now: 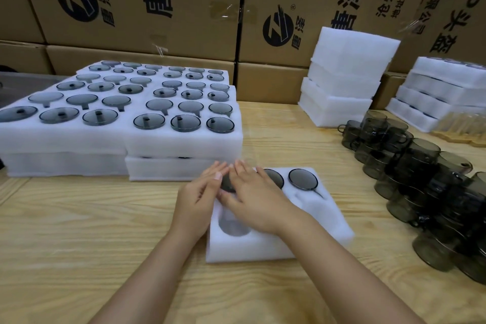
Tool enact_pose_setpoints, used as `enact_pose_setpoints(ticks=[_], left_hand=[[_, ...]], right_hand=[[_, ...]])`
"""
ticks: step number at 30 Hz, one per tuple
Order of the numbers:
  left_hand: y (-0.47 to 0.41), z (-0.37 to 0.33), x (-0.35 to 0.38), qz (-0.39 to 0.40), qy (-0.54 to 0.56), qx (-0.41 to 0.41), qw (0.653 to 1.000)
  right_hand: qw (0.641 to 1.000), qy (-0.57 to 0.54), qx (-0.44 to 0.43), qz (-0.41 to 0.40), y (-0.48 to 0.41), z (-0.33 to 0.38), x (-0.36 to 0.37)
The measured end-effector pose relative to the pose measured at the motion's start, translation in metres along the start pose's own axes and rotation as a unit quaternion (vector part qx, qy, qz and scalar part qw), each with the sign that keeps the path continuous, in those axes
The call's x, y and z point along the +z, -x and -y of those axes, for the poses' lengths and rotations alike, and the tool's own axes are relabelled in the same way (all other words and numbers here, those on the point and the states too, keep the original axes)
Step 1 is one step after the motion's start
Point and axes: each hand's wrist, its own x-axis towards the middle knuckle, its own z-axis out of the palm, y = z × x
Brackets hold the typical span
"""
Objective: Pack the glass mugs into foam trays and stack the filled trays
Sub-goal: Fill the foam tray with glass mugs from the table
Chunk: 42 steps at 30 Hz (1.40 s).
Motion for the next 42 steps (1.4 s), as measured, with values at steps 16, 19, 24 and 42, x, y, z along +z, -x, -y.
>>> enact_pose_setpoints(ticks=[16, 19, 24, 42], left_hand=[[-0.002, 0.007, -0.007, 0.035, -0.016, -0.003, 0.999], [-0.002, 0.008, -0.007, 0.035, -0.02, -0.004, 0.999], [-0.003, 0.007, -0.006, 0.03, -0.032, 0.001, 0.999], [-0.004, 0.007, -0.006, 0.032, -0.033, 0.006, 0.999]], right_hand=[[0.952, -0.238, 0.023, -0.193, 0.04, -0.03, -0.041], [0.918, -0.1, 0.128, -0.361, 0.053, -0.084, -0.076], [0.875, 0.158, 0.451, -0.076, 0.063, -0.175, -0.106], [0.849, 0.317, 0.422, -0.018, 0.077, -0.211, -0.105]])
